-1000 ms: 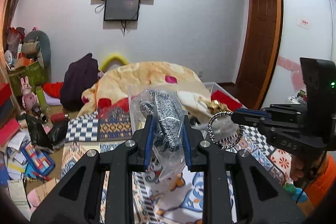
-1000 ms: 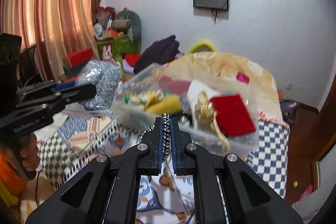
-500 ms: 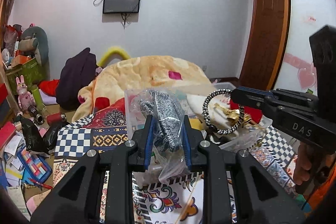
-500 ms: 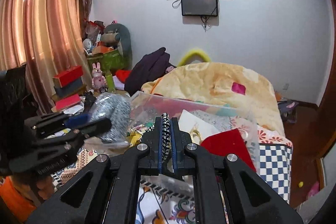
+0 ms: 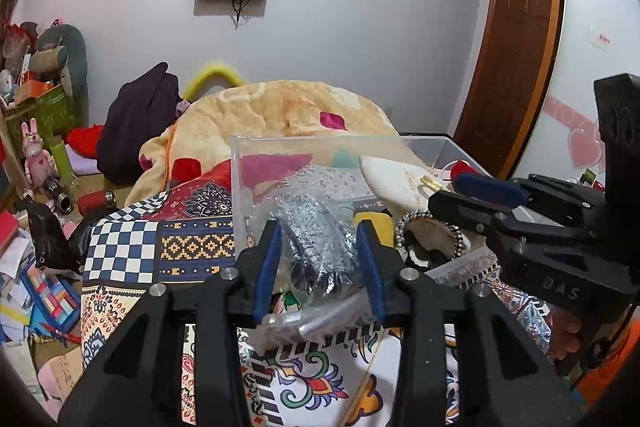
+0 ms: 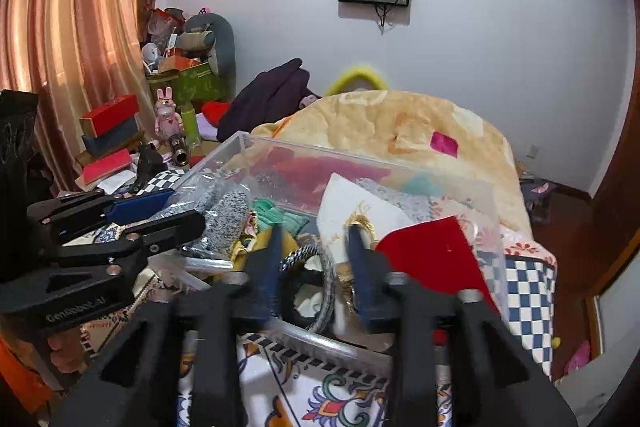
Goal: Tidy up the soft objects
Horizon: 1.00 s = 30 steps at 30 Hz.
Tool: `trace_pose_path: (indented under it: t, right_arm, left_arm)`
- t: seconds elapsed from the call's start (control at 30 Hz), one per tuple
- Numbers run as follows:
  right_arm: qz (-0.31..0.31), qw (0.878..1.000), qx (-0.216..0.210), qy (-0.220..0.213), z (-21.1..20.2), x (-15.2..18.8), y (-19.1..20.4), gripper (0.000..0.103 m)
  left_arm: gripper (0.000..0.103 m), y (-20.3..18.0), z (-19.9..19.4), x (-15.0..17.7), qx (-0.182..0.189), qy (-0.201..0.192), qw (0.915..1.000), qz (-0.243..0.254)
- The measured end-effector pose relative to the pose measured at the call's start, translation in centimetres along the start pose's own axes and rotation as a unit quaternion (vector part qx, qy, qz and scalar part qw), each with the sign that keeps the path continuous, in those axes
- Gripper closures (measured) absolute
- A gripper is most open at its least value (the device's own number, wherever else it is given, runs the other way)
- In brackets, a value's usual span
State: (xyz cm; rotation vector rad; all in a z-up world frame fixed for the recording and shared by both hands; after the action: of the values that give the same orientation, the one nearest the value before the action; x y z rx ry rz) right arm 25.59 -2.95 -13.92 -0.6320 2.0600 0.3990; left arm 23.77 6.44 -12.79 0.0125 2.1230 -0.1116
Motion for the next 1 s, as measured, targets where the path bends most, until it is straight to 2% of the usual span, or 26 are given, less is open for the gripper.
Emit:
trace_pose_path:
  t: [0.07, 0.13, 0.27, 0.5, 0.6, 0.7, 0.8, 0.83, 0.93, 1.0]
  right_arm:
    - [-0.005, 1.0, 0.001, -0.011, -0.7, -0.3, 0.0, 0.052]
    - [-0.006, 1.0, -0.001, -0.023, -1.6, -0.7, 0.0, 0.05]
    - [-0.004, 0.999, -0.008, -0.047, -3.7, -1.8, 0.1, 0.05]
    - [0.006, 0.995, -0.009, -0.099, -8.6, -3.8, 0.0, 0.049]
    - [0.01, 0.992, -0.009, -0.122, -10.9, -4.4, 0.0, 0.047]
    - [0.012, 0.989, -0.006, -0.148, -13.5, -4.9, 0.1, 0.034]
    - [0.013, 0.986, 0.0, -0.169, -15.5, -5.3, 0.2, 0.025]
    - [0.014, 0.984, -0.001, -0.176, -16.2, -5.4, 0.2, 0.02]
    - [0.014, 0.981, 0.001, -0.191, -17.6, -5.6, 0.3, 0.019]
    - [0.013, 0.98, 0.001, -0.198, -18.1, -5.9, 0.3, 0.017]
  left_arm:
    - [0.058, 0.0, -0.5, -0.1, 0.003, -0.005, 1.0, -0.001]
    - [0.053, -0.2, -1.2, -0.4, 0.007, -0.013, 0.9999, -0.004]
    - [0.053, -1.1, -3.6, -1.5, 0.01, -0.039, 0.9992, 0.0]
    - [0.052, -3.7, -10.1, -4.6, -0.009, -0.112, 0.9931, 0.035]
    - [0.047, -4.7, -12.8, -5.7, -0.014, -0.138, 0.9893, 0.046]
    - [0.042, -5.8, -15.2, -6.6, -0.013, -0.16, 0.9854, 0.057]
    - [0.03, -6.6, -16.9, -7.2, -0.018, -0.176, 0.9823, 0.062]
    - [0.023, -6.8, -17.6, -7.3, -0.02, -0.182, 0.9813, 0.061]
    - [0.017, -7.2, -19.0, -7.7, -0.019, -0.193, 0.979, 0.061]
    - [0.009, -7.6, -19.8, -7.7, -0.021, -0.198, 0.9781, 0.062]
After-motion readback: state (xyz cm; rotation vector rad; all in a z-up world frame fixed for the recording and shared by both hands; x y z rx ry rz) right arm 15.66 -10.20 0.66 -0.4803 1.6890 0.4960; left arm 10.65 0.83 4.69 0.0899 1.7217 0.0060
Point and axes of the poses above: each gripper's, at about its wrist camera, not at the fingertips, and z roughly the way its jaws point, y to its left, x to its underside, the point moved 9 cm from there along z, roughly the way its jaws point, and after that the axes turned 5 degrees about z, right-handed, at the moved point
